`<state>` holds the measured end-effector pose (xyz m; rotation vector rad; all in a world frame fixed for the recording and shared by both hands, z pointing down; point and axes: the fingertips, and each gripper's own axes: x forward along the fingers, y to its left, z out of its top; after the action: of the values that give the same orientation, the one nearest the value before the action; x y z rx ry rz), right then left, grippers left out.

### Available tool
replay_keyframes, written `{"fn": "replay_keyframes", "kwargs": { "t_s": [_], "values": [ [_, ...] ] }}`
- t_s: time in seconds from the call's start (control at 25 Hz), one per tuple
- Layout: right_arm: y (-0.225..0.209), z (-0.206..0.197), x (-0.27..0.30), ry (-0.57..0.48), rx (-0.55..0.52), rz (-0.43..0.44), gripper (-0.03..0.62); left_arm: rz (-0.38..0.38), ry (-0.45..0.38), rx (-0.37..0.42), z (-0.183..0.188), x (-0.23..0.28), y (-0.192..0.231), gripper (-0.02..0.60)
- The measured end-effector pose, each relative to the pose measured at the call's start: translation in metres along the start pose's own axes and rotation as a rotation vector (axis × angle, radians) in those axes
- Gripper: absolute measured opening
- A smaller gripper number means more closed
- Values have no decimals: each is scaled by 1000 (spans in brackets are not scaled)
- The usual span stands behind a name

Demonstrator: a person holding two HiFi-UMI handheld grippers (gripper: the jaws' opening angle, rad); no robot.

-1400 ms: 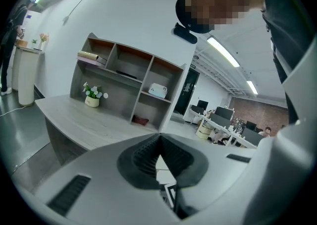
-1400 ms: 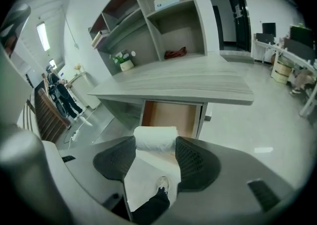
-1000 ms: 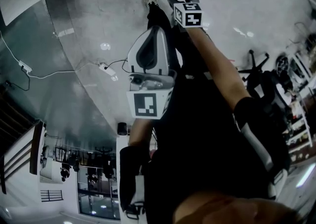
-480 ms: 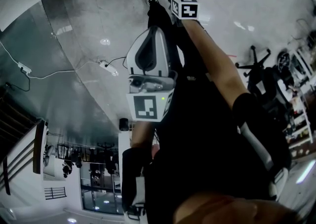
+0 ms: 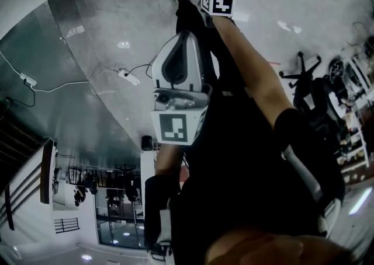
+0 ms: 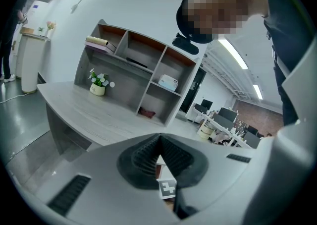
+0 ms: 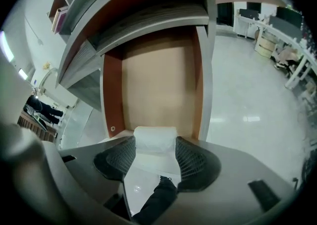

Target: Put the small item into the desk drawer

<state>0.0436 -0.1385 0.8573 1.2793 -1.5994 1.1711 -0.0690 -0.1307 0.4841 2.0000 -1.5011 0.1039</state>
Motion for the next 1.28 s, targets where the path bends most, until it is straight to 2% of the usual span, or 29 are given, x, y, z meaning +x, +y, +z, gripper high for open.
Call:
{"fn": "replay_keyframes", "kwargs": {
  "t_s": [0.4, 1.28],
  "values": [
    [-3, -4, 15, 73, 27, -38, 252, 0, 11, -3, 1, 9, 11, -2],
    [-6, -10, 18, 91, 7, -60, 252, -14, 22, -7, -3, 14, 9, -2]
  ]
}}
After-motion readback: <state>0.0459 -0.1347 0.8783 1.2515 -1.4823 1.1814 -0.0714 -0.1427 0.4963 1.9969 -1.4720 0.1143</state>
